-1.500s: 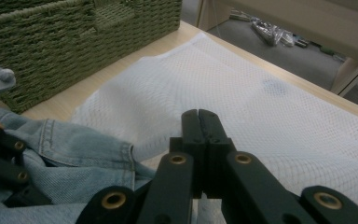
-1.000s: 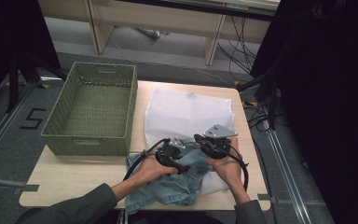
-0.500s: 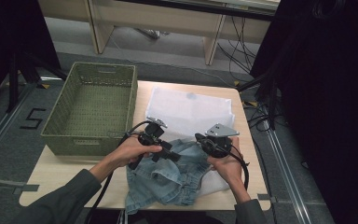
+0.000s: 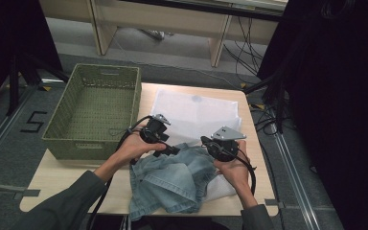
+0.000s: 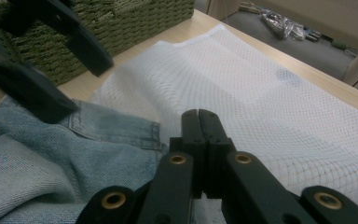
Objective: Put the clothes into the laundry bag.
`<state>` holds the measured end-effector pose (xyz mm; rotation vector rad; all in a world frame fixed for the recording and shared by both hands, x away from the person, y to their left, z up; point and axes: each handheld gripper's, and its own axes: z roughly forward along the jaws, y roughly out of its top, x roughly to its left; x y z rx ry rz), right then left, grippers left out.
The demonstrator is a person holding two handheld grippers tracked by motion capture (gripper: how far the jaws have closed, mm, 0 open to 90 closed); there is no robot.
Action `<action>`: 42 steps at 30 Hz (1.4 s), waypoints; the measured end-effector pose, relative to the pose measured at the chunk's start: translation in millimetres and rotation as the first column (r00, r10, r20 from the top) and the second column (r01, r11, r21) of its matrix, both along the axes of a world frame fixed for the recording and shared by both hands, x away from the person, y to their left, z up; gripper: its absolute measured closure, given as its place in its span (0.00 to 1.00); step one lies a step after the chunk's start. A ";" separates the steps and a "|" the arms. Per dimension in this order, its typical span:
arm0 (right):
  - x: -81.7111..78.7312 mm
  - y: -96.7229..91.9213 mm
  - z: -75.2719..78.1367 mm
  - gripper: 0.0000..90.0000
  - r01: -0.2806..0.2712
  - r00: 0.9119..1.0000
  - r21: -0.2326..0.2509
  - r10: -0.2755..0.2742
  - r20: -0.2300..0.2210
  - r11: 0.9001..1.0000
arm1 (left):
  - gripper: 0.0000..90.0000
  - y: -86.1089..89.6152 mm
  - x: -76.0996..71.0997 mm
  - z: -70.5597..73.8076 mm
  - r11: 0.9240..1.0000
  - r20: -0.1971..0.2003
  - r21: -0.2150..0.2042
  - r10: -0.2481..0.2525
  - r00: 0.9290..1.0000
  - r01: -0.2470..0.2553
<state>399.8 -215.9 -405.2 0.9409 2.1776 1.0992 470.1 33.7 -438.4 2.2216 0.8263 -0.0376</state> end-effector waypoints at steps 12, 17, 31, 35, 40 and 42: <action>2.9 -0.9 2.8 1.00 -0.006 1.000 -0.003 0.006 0.023 1.000 | 0.83 -12.7 -7.3 -23.4 0.991 -0.032 -0.103 -0.088 0.996 0.085; 0.9 2.8 10.0 1.00 -0.007 0.999 0.014 0.007 0.043 1.000 | 0.86 -23.0 -21.6 -12.6 0.987 0.010 -0.126 -0.096 0.995 0.096; -9.7 16.7 15.3 1.00 -0.069 0.997 0.003 0.069 0.018 0.998 | 0.41 -29.5 -22.0 -13.5 0.996 0.111 -0.069 0.066 0.992 -0.059; -9.8 16.5 14.9 1.00 -0.073 0.997 -0.001 0.073 0.026 0.997 | 0.38 -24.4 -20.4 0.4 0.994 0.201 -0.067 0.098 0.975 -0.086; -10.5 17.8 14.6 1.00 -0.064 0.998 -0.003 0.065 0.026 0.998 | 0.38 -33.8 -15.9 -1.9 0.996 0.270 -0.042 0.093 0.958 -0.084; -10.7 19.5 12.8 1.00 -0.069 0.997 0.001 0.069 0.014 0.998 | 0.53 -40.0 -12.8 -7.1 0.997 0.289 -0.037 0.073 0.955 -0.065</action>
